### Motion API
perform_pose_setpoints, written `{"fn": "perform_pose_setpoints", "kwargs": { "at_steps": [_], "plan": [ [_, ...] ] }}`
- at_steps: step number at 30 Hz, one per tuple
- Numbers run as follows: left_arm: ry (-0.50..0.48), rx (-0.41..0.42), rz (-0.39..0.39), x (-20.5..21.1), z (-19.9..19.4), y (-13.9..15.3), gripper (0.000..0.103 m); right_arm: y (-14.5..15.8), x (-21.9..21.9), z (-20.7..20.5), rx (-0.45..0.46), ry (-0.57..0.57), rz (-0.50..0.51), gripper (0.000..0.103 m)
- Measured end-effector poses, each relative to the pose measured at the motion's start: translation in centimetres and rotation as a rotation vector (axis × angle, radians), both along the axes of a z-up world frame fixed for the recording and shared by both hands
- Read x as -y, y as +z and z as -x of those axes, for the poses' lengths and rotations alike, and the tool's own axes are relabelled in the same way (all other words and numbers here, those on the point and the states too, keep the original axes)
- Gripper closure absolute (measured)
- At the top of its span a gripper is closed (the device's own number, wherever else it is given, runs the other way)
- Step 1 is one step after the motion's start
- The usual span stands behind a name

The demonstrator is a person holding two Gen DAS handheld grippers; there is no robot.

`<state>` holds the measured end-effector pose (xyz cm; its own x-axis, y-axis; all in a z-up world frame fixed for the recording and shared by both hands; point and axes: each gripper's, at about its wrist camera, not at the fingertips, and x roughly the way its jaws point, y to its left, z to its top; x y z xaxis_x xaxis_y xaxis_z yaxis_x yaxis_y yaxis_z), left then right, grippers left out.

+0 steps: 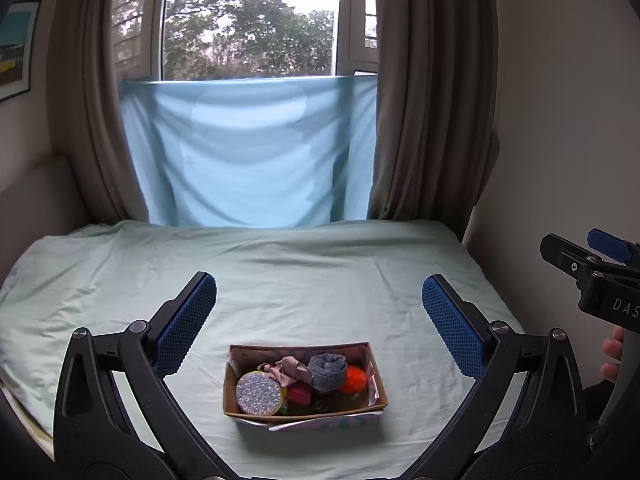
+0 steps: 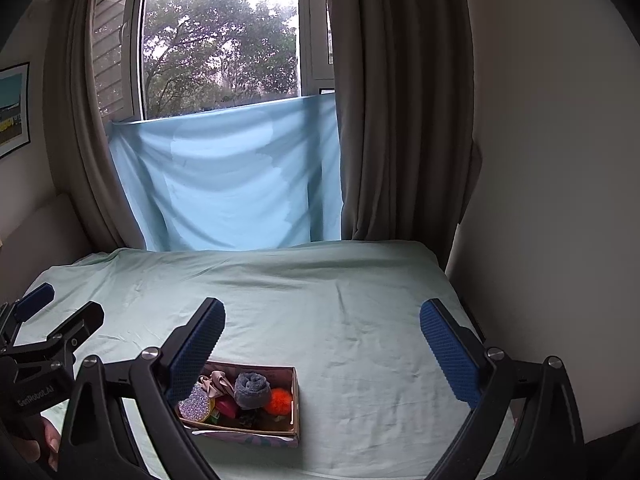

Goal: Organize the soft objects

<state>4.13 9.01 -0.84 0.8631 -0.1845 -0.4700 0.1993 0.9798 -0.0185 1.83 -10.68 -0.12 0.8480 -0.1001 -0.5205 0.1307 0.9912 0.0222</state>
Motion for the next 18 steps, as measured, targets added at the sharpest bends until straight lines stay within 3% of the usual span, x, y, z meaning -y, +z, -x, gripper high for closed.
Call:
{"fn": "perform_pose_setpoints", "kwargs": {
  "at_steps": [18],
  "plan": [
    [0.009,0.006,-0.004,0.45,-0.11,-0.38,0.000,0.13,0.23,-0.35,0.004,-0.015,0.005,0.006]
  ]
}}
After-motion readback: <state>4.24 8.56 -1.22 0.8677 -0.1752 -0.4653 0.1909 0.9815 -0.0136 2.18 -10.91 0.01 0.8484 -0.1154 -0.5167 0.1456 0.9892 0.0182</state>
